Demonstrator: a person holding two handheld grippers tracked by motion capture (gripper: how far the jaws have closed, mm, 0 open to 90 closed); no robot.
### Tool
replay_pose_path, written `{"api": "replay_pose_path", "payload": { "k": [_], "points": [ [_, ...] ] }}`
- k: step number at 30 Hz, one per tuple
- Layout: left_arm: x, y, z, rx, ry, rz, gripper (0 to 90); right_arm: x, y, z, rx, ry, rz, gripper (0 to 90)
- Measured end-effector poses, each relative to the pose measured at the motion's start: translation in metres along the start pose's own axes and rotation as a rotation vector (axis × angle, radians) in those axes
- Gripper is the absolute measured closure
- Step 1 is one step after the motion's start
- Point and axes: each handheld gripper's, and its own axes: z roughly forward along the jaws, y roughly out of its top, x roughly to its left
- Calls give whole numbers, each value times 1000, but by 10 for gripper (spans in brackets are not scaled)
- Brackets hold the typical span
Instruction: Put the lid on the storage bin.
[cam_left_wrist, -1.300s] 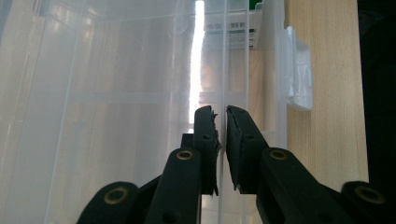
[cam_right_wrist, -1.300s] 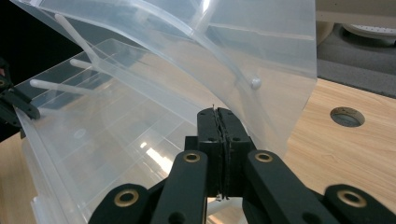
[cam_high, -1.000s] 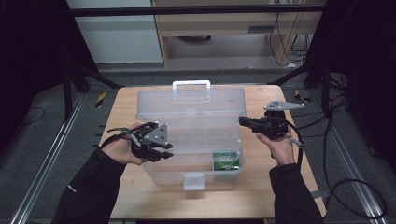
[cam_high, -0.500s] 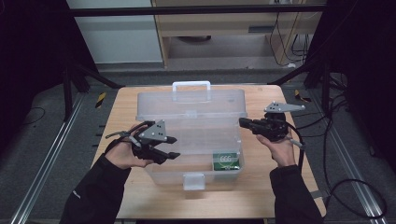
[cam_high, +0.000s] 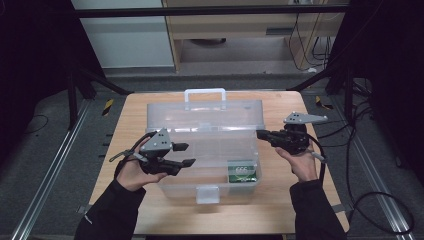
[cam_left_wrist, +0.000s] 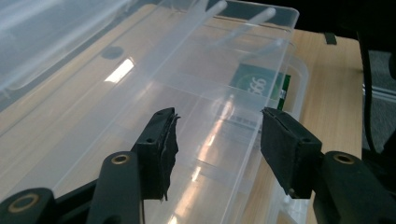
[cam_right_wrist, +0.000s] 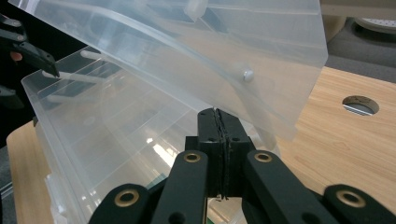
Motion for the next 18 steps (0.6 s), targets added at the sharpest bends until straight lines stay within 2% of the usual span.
{"api": "replay_pose_path", "payload": {
  "k": [2,4,5,6,7,8,10,13,17,18],
  "points": [
    [0,-1,-1,-5,15,-8,449,0,-1,0,-3,1,0,894],
    [1,-5,-5,-46,43,-49,458,1,-3,0,-7,3,0,896],
    [1,-5,-5,-46,43,-49,463,1,-3,0,-7,3,0,896],
    [1,-7,-7,-57,70,-57,473,1,-3,-1,-4,1,-6,898],
    [1,-7,-7,-57,70,-57,490,1,-3,-1,-4,1,-6,898],
    [2,-9,-10,-64,95,-68,498,1,-3,-1,-2,2,-6,899],
    [4,-11,-12,-70,113,-88,532,2,-4,-1,-1,-2,-7,900],
    [5,-14,-13,-76,117,-105,591,3,-4,-1,-1,-9,-11,900],
    [7,-18,-16,-72,146,-117,649,2,-9,-2,-17,7,3,900],
    [8,-20,-18,-68,156,-125,695,2,-13,-2,-14,17,3,900]
  ]
}}
